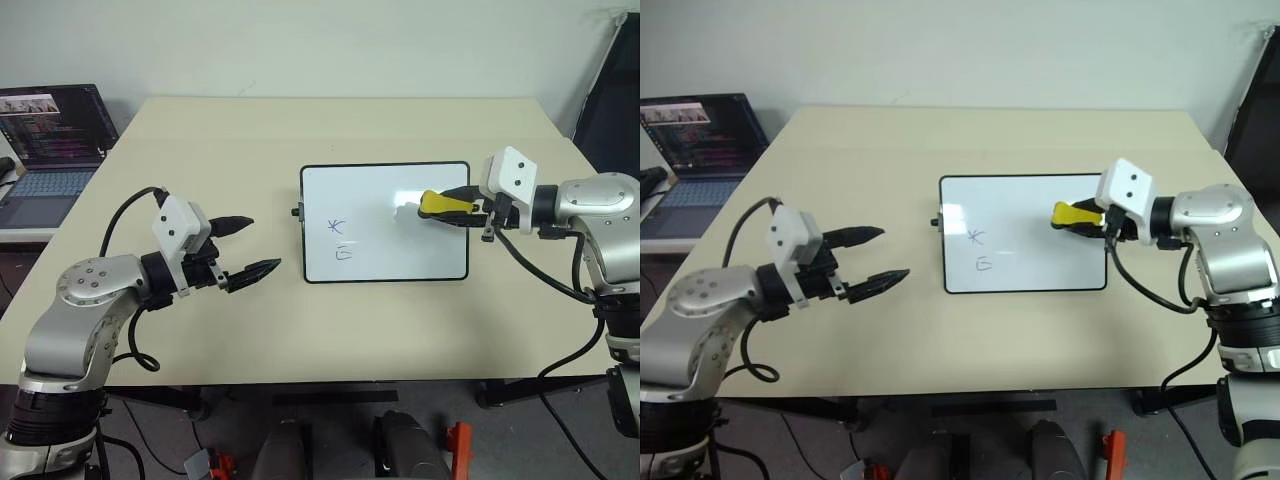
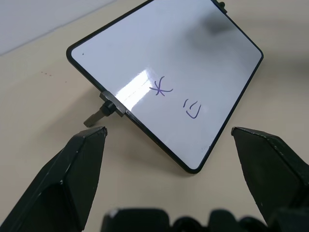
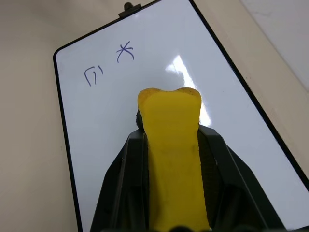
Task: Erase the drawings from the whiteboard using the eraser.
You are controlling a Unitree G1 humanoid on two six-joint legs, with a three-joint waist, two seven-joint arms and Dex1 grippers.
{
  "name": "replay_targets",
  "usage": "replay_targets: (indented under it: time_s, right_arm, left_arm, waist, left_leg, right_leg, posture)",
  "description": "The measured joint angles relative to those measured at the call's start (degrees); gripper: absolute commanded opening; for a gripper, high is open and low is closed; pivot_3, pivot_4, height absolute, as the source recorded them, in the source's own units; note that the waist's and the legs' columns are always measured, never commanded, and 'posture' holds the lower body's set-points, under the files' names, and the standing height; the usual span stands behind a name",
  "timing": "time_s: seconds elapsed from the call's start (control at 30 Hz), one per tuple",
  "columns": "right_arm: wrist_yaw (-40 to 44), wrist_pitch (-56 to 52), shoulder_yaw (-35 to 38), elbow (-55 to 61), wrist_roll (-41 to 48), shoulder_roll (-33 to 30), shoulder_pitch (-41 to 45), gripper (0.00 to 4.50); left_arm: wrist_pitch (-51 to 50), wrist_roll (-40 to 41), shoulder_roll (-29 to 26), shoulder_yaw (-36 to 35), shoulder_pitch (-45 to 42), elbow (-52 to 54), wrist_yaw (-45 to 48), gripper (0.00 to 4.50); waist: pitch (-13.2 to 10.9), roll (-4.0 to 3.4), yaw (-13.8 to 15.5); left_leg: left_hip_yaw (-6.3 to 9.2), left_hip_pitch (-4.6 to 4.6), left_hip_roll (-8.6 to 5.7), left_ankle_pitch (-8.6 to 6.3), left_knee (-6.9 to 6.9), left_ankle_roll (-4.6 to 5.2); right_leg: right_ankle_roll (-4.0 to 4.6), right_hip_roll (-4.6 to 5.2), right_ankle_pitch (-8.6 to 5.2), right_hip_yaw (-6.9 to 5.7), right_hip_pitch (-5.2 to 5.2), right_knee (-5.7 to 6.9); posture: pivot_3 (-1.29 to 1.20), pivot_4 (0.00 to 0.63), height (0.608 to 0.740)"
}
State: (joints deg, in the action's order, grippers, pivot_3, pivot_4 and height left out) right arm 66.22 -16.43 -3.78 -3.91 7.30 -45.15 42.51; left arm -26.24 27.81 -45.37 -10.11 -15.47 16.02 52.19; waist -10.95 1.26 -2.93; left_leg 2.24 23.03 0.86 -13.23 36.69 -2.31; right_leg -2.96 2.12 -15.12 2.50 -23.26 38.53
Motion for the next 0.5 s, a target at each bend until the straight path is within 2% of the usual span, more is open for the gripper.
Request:
replay_targets:
  time_s: [0.4,0.5]
  right_arm:
    - [-0.12,-0.71,-0.33,0.22,0.84,1.13,0.81,0.99]
    - [-1.6,-1.12,-0.66,0.37,1.76,6.12,1.97,0.99]
  left_arm:
    - [0.0,0.01,0.03,0.97,-1.01,-0.24,0.42,4.5]
    - [0.01,0.0,0.06,0.93,-0.79,-0.24,0.44,4.5]
  waist:
    - [-0.01,0.01,0.05]
    - [-0.01,0.01,-0.37]
  left_leg:
    - [0.01,0.0,0.0,0.0,-0.01,0.0]
    - [0.01,-0.03,0.03,0.0,-0.01,0.0]
  right_leg:
    - [-0.01,0.01,-0.01,0.0,0.0,0.0]
    - [0.0,-0.03,0.0,0.01,0.0,0.04]
  posture:
    - [0.0,0.15,0.74]
    - [0.0,0.15,0.74]
